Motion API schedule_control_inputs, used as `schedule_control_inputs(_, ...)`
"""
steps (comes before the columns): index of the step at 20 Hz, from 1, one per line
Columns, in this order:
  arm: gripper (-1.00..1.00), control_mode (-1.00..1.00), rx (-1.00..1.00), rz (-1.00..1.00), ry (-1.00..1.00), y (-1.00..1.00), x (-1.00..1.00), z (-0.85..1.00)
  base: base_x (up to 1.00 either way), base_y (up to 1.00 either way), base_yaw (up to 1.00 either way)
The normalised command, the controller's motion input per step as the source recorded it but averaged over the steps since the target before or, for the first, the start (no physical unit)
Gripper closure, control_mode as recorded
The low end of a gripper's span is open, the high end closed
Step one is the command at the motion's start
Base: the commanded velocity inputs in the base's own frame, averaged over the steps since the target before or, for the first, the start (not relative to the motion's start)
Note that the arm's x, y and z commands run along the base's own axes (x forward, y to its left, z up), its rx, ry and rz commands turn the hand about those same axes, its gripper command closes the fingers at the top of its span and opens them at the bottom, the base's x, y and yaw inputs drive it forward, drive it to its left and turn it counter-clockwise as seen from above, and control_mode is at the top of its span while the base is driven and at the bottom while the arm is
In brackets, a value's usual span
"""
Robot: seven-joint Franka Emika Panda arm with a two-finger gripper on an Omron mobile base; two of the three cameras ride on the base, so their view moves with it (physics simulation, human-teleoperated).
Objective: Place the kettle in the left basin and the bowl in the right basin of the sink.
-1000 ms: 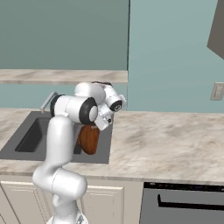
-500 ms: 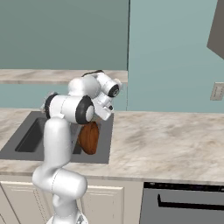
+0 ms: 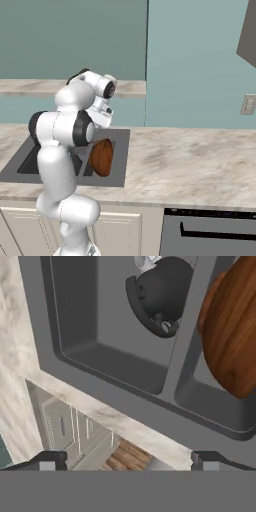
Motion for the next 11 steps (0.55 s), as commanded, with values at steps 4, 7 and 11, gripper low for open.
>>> schedule_control_inputs(4, -1.00, -1.00, -0.13, -0.01, -0.18, 0.16, -1.00, 0.03, 0.00, 0.00, 0.00)
schedule_control_inputs(7, -1.00, -1.00, -0.09, 0.00, -0.34, 0.00, -1.00, 0.00, 0.00, 0.00, 0.00)
schedule_control_inputs(11, -1.00, -1.00, -0.13, -0.04, -0.34, 0.00, -0.78, 0.14, 0.00, 0.00, 0.00)
